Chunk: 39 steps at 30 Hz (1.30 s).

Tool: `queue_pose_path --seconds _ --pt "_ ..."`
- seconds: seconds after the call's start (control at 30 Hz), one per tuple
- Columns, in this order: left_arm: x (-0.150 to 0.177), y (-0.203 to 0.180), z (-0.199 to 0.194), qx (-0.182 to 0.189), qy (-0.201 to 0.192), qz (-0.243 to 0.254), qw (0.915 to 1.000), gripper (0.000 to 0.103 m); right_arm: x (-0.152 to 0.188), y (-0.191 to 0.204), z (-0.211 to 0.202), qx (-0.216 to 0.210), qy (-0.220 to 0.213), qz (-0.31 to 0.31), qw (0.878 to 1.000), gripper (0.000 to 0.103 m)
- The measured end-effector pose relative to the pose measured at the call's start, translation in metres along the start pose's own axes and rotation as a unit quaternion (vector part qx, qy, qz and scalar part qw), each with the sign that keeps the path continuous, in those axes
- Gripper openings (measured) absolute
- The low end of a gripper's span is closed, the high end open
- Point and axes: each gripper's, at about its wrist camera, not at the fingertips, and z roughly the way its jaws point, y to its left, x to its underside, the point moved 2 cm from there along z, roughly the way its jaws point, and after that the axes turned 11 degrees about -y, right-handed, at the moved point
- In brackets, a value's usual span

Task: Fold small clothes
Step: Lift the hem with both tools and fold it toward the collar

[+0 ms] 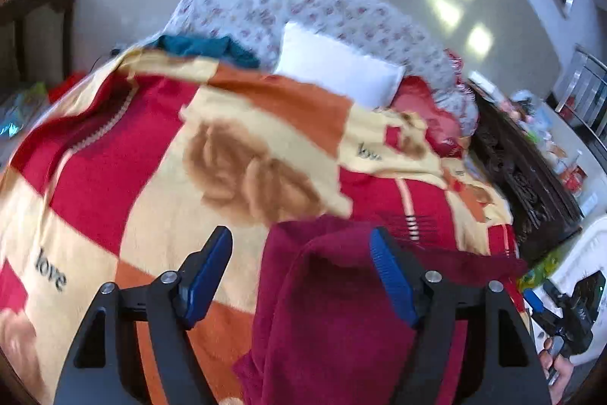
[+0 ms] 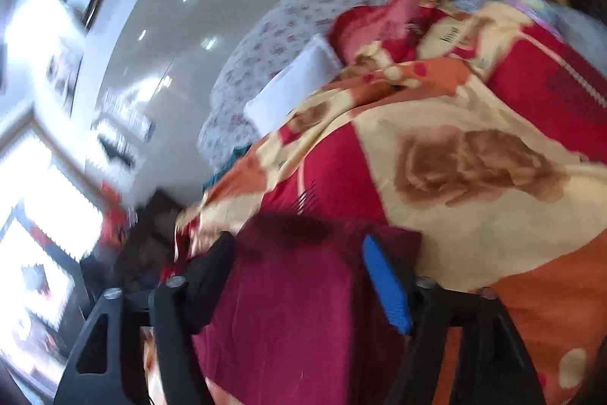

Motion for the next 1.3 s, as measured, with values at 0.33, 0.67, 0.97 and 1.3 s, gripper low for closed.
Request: queue_pose_path --seconds 0.33,0.67,0.97,1.3 --pt "0.027 -0.033 0.065 -0.054 0.058 0.079 0.9937 0.074 0.030 0.043 0.094 0.104 0.051 -0.159 0.980 0.045" --pt "0.036 -0.013 0.135 -0.125 0.065 0.110 0.9838 0.083 0.034 -0.012 0.151 0.172 0.108 -0.146 0.968 0.045" --pt "0.031 -0.023 0.073 -0.119 0.004 0.132 0.9841 0.083 0.041 0.041 0.067 0.122 0.078 -0.162 0.976 0.066" --pt "0.015 0.011 0.101 -0.228 0.019 0.092 0.9693 0.083 0.093 0.033 0.050 0.142 0.101 -0.201 0.964 0.036"
